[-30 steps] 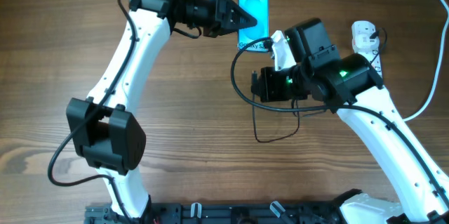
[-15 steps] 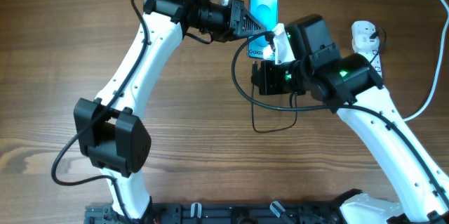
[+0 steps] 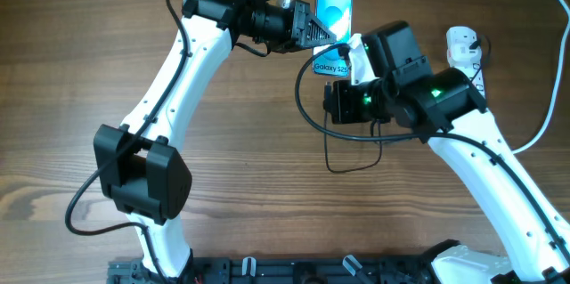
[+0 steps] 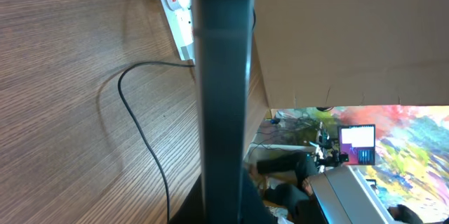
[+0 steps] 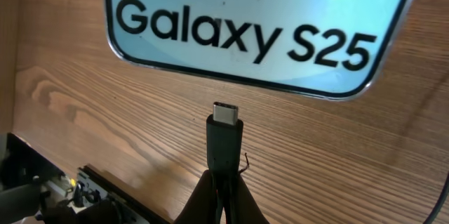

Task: Plug charger to phone and switch on socket
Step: 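Push the cable connector into the phone's bottom port with the right gripper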

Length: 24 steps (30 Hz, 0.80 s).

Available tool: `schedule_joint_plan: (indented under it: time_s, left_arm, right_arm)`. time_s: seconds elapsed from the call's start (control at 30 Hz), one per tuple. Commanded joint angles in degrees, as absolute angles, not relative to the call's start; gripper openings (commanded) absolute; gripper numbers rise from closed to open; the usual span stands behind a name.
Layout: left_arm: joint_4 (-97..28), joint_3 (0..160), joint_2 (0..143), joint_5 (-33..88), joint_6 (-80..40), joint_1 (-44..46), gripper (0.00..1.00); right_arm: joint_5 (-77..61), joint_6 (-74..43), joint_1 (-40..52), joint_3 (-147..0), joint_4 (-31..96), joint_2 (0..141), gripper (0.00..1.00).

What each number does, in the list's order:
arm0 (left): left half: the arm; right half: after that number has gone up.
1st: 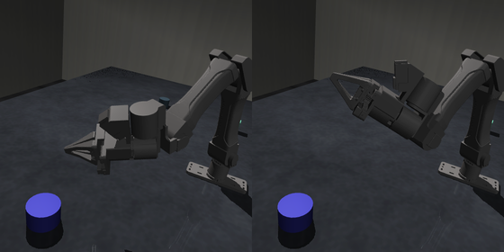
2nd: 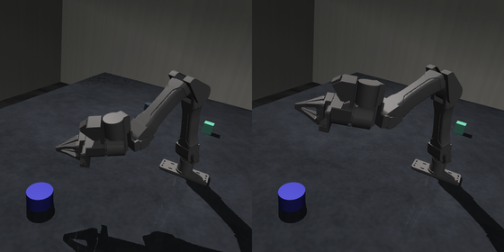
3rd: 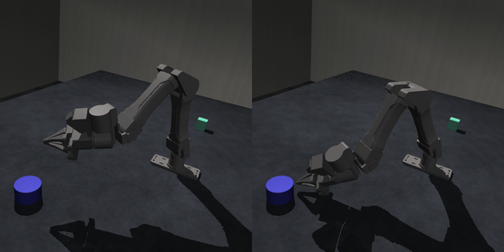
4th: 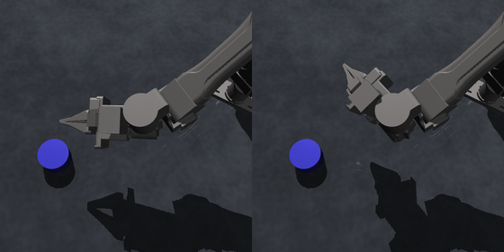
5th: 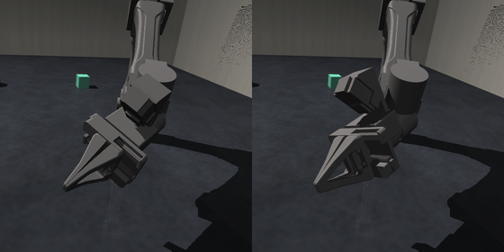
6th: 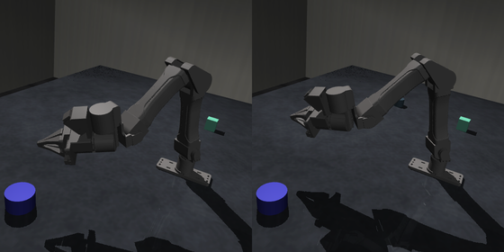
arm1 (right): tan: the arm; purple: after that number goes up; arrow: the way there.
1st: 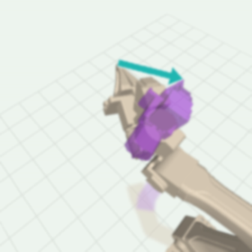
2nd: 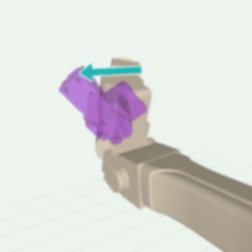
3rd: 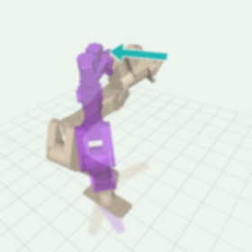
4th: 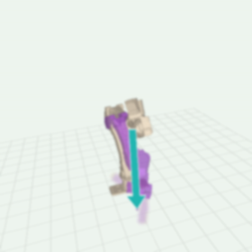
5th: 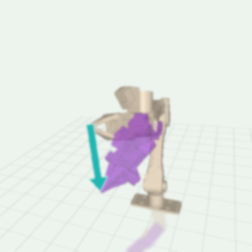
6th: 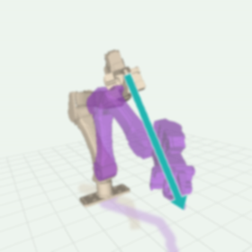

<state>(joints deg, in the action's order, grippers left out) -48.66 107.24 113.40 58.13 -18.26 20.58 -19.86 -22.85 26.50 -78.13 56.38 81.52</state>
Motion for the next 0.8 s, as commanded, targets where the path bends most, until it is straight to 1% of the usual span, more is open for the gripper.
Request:
schedule_joint_plan:
  time_s: [0.0,0.4,0.5,0.77]
  left_arm:
    - [-48.5,107.8,113.2,59.7,-16.6,20.4,0.04]
    - [-48.6,107.8,113.2,61.0,-15.1,20.4,0.04]
    - [-48.6,107.8,113.2,61.0,-15.2,20.4,0.04]
    - [-48.7,107.8,113.2,62.1,-15.2,20.4,0.04]
  right_arm:
    - [-19.4,-22.0,26.2,-78.8,56.3,81.1,0.04]
    - [-19.6,-22.7,25.4,-78.9,55.5,81.1,0.04]
    - [-23.8,-22.5,25.4,-78.9,54.4,81.1,0.04]
    - [-21.7,-23.1,25.4,-78.9,54.5,81.1,0.04]
